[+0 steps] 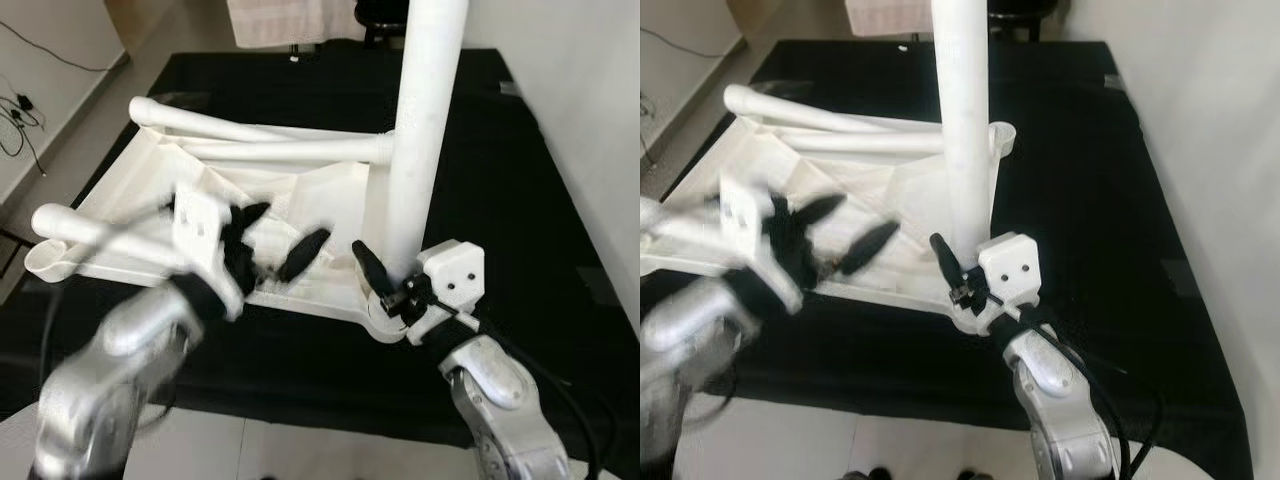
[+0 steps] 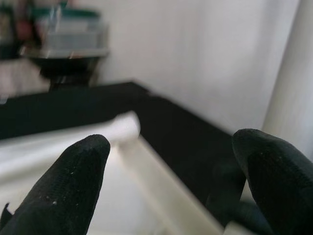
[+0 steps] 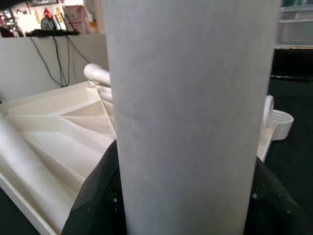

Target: Building children table

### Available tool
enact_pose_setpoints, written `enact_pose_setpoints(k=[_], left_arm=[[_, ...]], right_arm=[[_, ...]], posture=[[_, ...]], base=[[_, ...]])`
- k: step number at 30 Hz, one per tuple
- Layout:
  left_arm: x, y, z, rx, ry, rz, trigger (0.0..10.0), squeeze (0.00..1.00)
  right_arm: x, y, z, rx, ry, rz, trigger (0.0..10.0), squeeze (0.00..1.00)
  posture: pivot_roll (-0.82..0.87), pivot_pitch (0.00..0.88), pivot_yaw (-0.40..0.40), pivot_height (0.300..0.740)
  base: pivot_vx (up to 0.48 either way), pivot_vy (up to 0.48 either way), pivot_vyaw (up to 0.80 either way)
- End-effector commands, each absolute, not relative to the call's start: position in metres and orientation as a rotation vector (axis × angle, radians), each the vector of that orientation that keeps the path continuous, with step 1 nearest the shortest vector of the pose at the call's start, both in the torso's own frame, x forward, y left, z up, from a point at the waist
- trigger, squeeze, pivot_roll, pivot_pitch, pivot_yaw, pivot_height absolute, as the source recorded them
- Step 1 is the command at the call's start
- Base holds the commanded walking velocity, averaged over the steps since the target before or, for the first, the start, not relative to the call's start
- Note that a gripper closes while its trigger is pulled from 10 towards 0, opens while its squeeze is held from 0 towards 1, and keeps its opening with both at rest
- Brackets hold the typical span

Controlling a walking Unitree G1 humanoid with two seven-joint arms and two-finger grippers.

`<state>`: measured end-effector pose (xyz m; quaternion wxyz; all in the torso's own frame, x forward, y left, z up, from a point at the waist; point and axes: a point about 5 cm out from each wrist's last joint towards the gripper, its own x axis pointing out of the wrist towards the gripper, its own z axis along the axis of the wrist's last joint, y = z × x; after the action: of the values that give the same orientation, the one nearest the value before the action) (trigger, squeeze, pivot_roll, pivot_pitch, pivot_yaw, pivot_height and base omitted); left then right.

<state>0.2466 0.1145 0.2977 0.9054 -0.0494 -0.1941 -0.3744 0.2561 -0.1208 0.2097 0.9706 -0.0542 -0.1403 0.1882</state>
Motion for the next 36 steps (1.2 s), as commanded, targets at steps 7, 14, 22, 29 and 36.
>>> enact_pose_setpoints(k=[7,14,22,29,36], left_arm=[[0.249,0.095,0.324,-0.272,-0.418,-1.074,10.0,0.0],[0.257,0.088,0.338,-0.252,-0.388,-1.235,10.0,0.0],[0.268,0.085,0.344,-0.185,-0.367,-1.246,10.0,0.0],[0.285,0.07,0.347,-0.105,-0.318,-1.261,10.0,0.0],[0.29,0.061,0.348,-0.088,-0.306,-1.279,10.0,0.0]], right_arm=[[0.259,-0.119,0.19,-0.072,-0.21,0.38,10.0,0.0],[0.259,-0.108,0.194,-0.075,-0.248,0.431,10.0,0.0],[0.257,-0.101,0.196,-0.079,-0.274,0.49,10.0,0.0],[0.254,-0.092,0.199,-0.097,-0.303,0.566,10.0,0.0],[0.253,-0.089,0.2,-0.102,-0.31,0.593,10.0,0.0]], posture=[[-0.03,0.169,0.035,0.74],[-0.04,0.163,0.046,0.74],[-0.04,0.163,0.05,0.74],[-0.04,0.16,0.053,0.74],[-0.04,0.153,0.053,0.74]], base=[[0.0,0.0,0.0],[0.0,0.0,0.0],[0.0,0.0,0.0],[0.0,0.0,0.0],[0.0,0.0,0.0]])
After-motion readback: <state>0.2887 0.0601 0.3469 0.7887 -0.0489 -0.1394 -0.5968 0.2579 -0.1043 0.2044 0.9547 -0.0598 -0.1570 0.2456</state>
